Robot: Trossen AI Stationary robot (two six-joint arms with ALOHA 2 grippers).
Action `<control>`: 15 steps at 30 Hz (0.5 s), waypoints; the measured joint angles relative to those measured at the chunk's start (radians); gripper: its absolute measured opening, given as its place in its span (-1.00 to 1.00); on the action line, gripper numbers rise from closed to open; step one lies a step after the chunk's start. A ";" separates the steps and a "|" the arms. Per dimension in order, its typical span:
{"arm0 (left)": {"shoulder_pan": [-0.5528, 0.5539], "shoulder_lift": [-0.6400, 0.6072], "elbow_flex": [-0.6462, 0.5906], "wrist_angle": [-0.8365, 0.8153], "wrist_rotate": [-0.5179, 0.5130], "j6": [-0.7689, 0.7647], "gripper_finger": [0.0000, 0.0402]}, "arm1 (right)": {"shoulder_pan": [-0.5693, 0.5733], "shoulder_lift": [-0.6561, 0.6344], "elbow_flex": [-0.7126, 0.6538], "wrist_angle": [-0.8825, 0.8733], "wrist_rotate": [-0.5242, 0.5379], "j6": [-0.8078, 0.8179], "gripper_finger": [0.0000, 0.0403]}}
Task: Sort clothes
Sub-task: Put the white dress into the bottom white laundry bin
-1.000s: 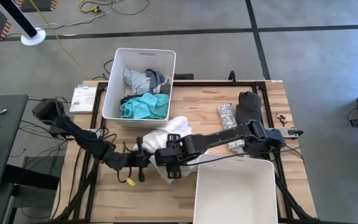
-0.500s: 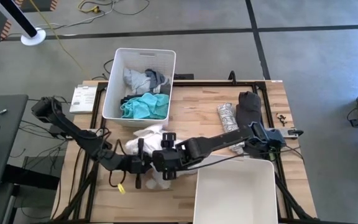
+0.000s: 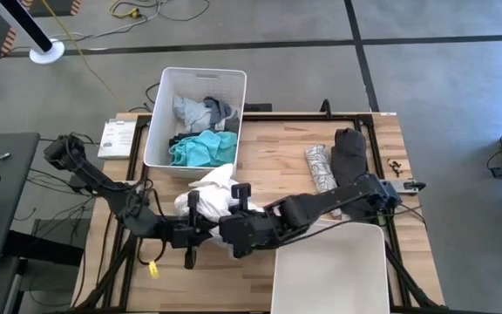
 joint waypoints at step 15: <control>0.073 0.023 0.263 -0.039 0.211 0.055 -0.98 | 0.068 -0.235 0.002 0.022 0.030 -0.058 -0.83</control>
